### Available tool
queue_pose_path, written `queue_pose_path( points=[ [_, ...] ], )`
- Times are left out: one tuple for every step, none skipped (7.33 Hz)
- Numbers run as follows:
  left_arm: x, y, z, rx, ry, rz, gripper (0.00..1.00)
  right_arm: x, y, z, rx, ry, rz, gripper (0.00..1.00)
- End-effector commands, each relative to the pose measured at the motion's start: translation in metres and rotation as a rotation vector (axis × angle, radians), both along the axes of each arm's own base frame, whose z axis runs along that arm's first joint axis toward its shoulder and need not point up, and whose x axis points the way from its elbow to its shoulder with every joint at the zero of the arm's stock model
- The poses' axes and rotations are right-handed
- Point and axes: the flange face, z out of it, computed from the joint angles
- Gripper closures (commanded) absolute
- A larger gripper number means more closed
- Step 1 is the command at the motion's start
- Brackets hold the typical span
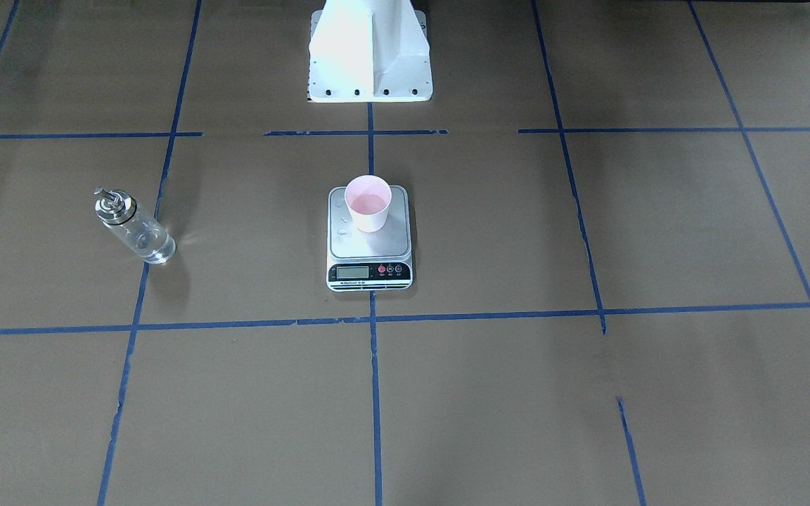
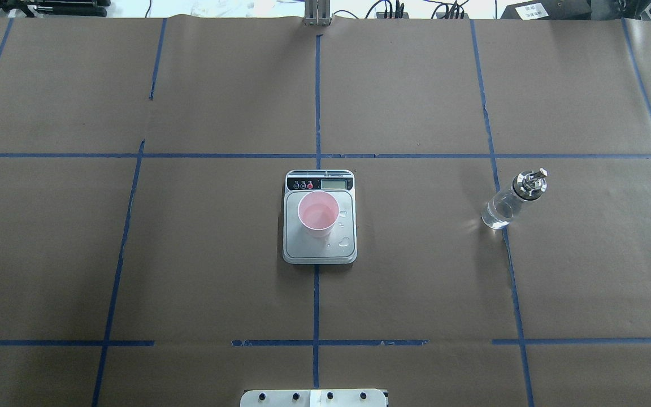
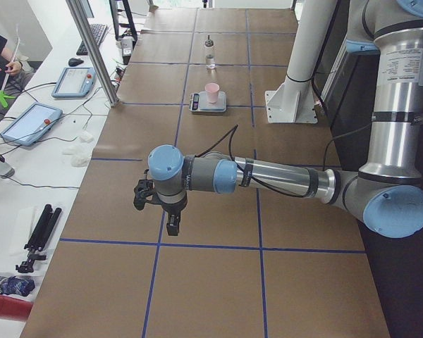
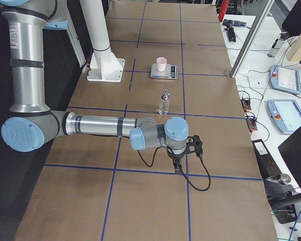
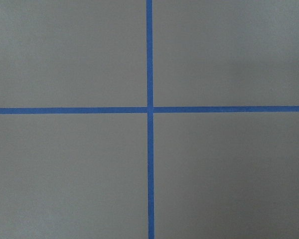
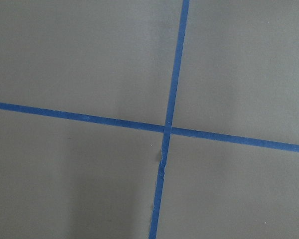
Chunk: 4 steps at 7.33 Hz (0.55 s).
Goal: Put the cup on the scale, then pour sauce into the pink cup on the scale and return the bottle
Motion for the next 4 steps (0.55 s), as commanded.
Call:
queue_pose_path(
  points=[
    [0.0, 0.001, 0.001, -0.003, 0.0, 0.0, 0.0, 0.0, 0.0, 0.0, 0.0, 0.0, 0.0, 0.0],
    [0.0, 0.002, 0.005, -0.008, 0.0, 0.002, 0.0, 0.0, 0.0, 0.0, 0.0, 0.0, 0.0, 0.0],
    [0.0, 0.003, 0.008, -0.013, -0.005, 0.003, 0.0, 0.0, 0.0, 0.0, 0.0, 0.0, 0.0, 0.0],
    [0.0, 0.007, 0.017, -0.026, -0.005, 0.006, 0.0, 0.0, 0.0, 0.0, 0.0, 0.0, 0.0, 0.0]
  ],
)
